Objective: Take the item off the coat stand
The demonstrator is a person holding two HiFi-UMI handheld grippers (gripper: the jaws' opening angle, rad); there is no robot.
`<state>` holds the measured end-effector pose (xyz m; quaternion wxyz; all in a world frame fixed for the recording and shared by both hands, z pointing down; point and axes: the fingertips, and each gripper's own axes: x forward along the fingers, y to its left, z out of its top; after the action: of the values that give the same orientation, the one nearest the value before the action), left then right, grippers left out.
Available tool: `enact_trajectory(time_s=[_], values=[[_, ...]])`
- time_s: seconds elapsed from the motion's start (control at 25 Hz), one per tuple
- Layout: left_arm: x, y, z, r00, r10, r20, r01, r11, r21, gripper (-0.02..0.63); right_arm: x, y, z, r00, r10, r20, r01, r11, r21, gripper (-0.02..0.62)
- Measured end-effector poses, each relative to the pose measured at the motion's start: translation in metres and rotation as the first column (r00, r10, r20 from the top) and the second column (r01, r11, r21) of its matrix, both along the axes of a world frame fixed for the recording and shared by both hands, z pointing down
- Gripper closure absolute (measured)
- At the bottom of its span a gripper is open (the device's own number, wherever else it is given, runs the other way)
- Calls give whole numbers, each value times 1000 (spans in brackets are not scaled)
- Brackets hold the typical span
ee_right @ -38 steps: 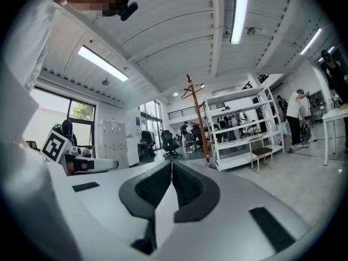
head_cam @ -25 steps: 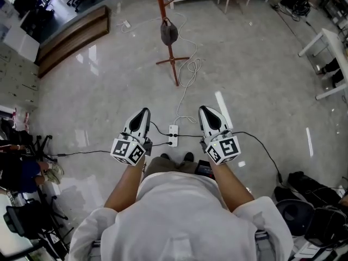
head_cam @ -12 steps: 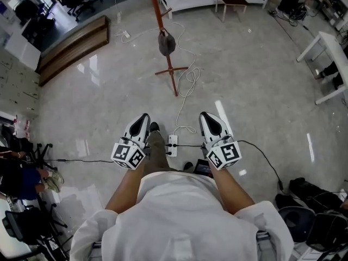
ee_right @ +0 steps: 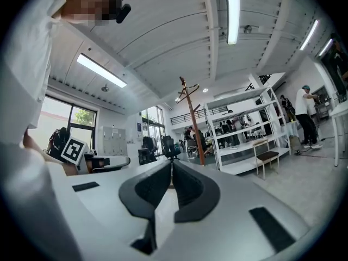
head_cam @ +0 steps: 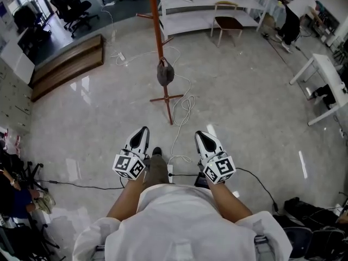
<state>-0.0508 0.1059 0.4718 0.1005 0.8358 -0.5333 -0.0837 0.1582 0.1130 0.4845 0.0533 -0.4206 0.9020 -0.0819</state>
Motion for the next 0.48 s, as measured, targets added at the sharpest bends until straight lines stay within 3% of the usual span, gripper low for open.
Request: enact_trajectory(time_s=[0.2,0.48], values=[[-28,-69,12,999,11,-41,-13,999,-43,592,-34,-66,7,999,-4,-39,3,1000,-26,569],[-73,-160,9,997,79,-10,-80,995,-61,592,-96,-156,-10,995,6,-95,-10,999,-34,569]])
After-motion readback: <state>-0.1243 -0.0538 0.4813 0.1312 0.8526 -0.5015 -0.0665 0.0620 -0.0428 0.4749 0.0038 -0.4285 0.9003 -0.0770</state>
